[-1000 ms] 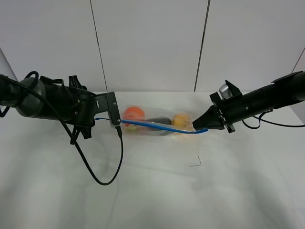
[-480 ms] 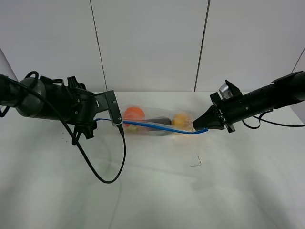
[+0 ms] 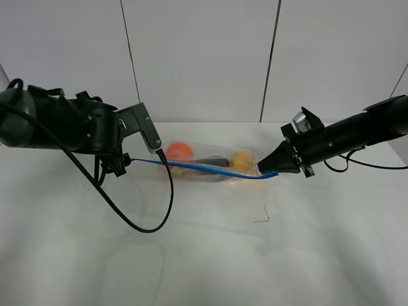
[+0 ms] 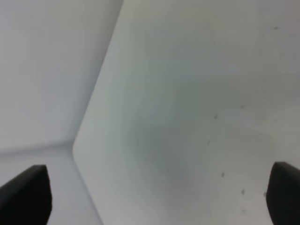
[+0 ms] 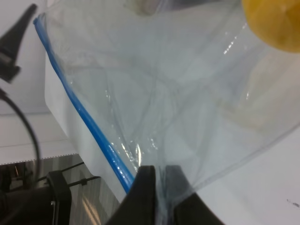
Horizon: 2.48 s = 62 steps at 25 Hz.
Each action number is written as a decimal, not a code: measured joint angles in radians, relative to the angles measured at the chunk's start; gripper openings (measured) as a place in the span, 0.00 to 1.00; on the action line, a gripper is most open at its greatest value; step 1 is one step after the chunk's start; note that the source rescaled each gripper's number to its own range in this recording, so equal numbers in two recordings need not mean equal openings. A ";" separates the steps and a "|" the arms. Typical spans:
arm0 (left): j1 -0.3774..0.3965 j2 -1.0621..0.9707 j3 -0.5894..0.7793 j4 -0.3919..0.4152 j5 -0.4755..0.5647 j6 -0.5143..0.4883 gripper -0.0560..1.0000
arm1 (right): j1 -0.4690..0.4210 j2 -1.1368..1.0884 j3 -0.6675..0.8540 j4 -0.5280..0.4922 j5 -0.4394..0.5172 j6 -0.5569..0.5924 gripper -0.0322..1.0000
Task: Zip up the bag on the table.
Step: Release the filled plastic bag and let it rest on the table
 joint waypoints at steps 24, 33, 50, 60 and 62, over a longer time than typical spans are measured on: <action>0.707 -0.374 -0.073 -1.055 0.228 0.479 0.99 | 0.000 0.000 0.000 0.003 0.000 -0.042 0.03; 0.710 -0.567 0.053 -1.150 0.218 0.528 0.99 | 0.000 0.000 0.000 0.003 0.000 -0.045 0.03; 0.710 -1.019 0.340 -1.338 0.249 0.678 0.99 | 0.000 0.000 0.000 0.006 0.000 -0.045 0.03; 0.710 -1.362 0.491 -1.355 0.268 0.678 0.99 | 0.000 0.000 0.000 0.006 0.000 -0.045 0.03; 0.710 -1.418 0.493 -1.360 0.290 0.678 0.99 | 0.000 0.000 0.000 0.006 0.000 -0.045 0.03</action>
